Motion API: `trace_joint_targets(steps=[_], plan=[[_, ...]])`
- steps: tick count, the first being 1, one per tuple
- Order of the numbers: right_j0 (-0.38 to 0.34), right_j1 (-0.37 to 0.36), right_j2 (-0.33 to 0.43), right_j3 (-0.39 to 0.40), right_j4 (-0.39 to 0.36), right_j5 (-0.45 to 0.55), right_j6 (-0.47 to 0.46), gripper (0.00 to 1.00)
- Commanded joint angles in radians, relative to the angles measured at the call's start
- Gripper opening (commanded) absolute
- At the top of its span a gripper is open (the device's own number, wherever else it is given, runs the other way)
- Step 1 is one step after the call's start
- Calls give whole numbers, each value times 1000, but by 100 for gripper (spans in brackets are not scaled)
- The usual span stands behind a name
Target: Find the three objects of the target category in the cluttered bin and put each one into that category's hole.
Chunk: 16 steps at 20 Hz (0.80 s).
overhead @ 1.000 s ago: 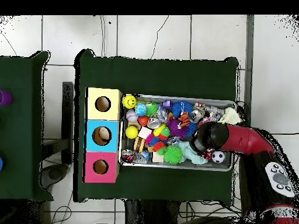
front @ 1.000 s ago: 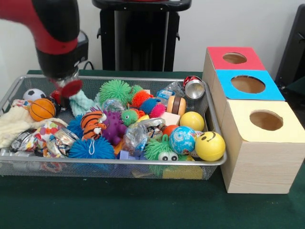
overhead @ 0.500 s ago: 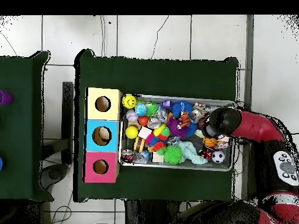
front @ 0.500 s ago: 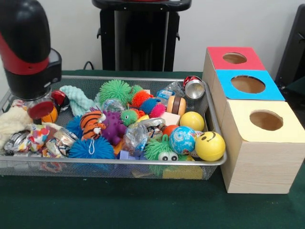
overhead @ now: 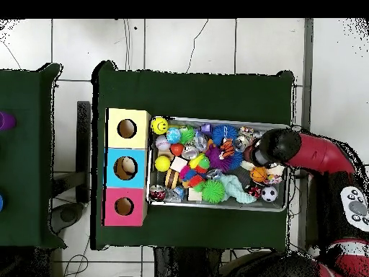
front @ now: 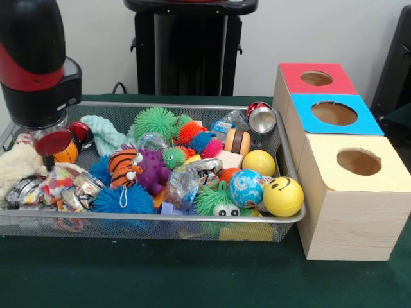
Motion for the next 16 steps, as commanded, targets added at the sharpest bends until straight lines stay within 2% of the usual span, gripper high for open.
trace_joint_targets(steps=[1,7,16], plan=[[78,-14,25,72,61,-8,91,0],[126,-14,-8,103,92,-55,148,0],[129,-31,-15,124,153,-43,112,0]])
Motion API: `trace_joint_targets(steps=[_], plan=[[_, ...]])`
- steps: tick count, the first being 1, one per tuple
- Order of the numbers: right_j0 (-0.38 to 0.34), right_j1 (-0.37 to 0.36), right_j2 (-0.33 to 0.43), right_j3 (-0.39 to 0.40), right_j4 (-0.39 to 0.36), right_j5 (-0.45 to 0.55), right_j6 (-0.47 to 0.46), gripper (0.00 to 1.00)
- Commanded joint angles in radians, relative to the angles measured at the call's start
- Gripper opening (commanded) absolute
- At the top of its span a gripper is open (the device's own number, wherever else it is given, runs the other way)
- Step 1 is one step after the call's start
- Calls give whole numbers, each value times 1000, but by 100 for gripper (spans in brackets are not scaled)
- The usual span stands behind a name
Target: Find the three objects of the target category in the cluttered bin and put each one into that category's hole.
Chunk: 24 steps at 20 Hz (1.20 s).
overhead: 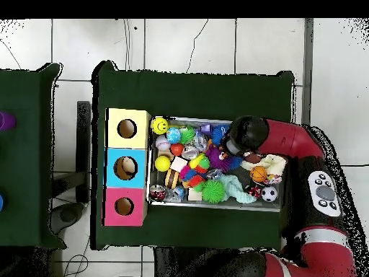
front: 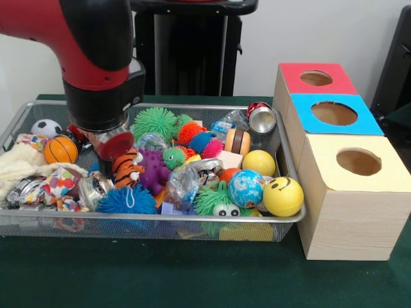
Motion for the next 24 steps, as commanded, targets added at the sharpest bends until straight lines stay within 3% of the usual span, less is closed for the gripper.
trace_joint_targets(steps=[1,4,11,16,24], plan=[[-10,-22,0,121,58,-38,102,0],[-39,-45,12,181,59,-48,35,0],[-80,-140,7,317,55,-77,-14,0],[-93,-168,17,365,49,-109,-8,0],[-81,-154,20,370,22,-208,25,0]])
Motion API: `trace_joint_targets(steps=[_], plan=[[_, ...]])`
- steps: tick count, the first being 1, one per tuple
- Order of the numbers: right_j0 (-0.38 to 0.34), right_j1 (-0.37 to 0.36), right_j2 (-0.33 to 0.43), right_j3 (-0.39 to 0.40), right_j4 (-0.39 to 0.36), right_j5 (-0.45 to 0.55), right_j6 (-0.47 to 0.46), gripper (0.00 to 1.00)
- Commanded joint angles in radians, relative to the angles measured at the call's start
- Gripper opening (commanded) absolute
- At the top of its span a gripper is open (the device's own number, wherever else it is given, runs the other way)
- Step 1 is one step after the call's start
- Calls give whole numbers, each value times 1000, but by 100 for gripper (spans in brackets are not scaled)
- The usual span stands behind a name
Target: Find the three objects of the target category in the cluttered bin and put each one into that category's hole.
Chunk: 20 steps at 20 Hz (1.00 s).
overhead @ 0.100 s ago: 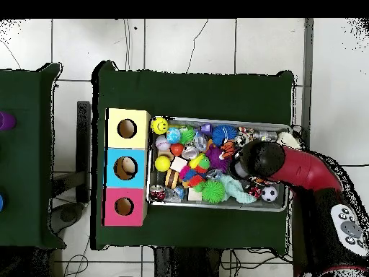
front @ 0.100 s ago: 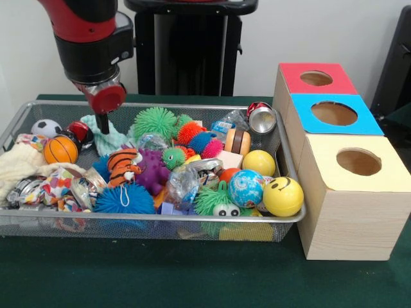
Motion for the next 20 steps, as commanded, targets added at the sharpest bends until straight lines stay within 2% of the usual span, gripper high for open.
trace_joint_targets(steps=[1,4,7,10,15,18,20], plan=[[3,9,23,99,-11,-137,30,100],[-1,21,24,98,-7,-177,40,100],[-11,63,29,70,7,-183,38,100],[-11,89,20,35,-12,-217,28,100],[-34,115,40,6,-3,-208,-13,100],[-54,92,76,44,16,-225,-25,100],[-44,51,86,86,25,-246,-5,100]])
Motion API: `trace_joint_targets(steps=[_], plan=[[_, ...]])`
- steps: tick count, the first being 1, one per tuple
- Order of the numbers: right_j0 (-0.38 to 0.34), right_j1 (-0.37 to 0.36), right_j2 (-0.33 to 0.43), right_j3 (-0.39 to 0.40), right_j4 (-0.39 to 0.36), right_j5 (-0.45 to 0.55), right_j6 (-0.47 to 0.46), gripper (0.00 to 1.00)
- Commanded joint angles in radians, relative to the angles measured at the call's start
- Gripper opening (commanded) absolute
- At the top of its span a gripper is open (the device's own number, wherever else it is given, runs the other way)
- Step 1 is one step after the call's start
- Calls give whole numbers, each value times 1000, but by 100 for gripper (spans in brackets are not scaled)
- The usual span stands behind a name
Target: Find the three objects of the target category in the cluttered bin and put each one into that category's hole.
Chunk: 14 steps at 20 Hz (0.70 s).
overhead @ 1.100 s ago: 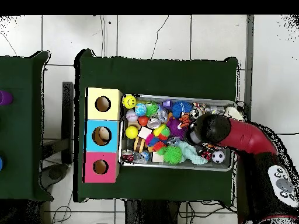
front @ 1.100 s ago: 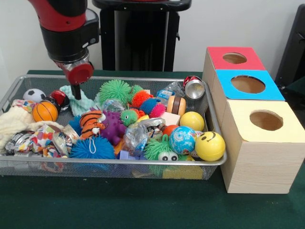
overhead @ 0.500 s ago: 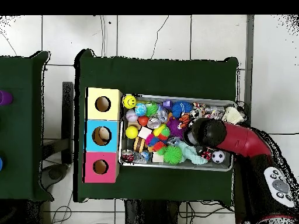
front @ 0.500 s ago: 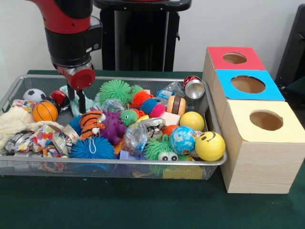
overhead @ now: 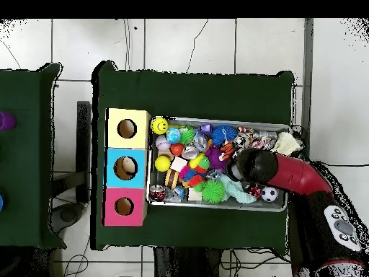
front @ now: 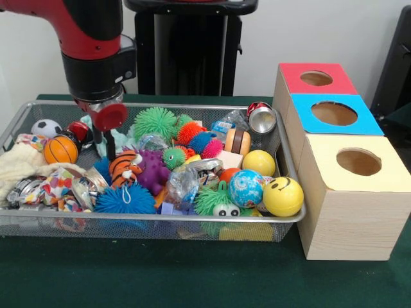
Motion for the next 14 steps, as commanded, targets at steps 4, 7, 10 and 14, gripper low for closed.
trace_joint_targets(steps=[4,7,10,14], plan=[[5,-75,82,104,57,-60,36,100],[10,-103,86,106,86,-26,41,100],[17,-131,87,99,118,23,41,100],[23,-150,85,72,160,88,33,100]])
